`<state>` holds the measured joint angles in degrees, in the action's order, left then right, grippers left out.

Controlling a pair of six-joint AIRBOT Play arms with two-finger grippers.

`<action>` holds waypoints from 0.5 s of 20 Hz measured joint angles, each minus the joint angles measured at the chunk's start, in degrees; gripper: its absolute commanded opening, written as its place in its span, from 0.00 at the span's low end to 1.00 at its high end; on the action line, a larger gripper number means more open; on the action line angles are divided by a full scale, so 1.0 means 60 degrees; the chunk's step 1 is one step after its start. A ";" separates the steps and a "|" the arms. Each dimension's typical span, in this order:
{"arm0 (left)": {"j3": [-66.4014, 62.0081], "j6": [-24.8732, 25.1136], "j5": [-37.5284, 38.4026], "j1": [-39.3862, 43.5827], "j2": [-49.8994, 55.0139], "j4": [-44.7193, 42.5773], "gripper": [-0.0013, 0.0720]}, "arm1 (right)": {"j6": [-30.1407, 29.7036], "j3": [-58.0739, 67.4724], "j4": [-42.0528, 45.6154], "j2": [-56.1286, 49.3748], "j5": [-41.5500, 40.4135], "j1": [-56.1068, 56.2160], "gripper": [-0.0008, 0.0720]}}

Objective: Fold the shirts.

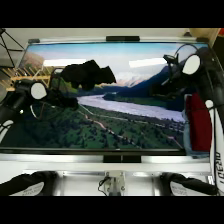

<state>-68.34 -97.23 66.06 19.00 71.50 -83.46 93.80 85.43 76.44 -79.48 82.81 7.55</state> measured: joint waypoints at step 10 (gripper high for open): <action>-0.1927 -0.1978 -0.3300 -0.1650 0.2331 0.0168 0.98 | -0.0036 -0.0004 0.0062 -0.0007 -0.0834 0.0000 0.88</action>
<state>-79.90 -109.10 46.26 9.10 85.49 -82.46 93.58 85.41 76.82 -79.53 77.80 7.55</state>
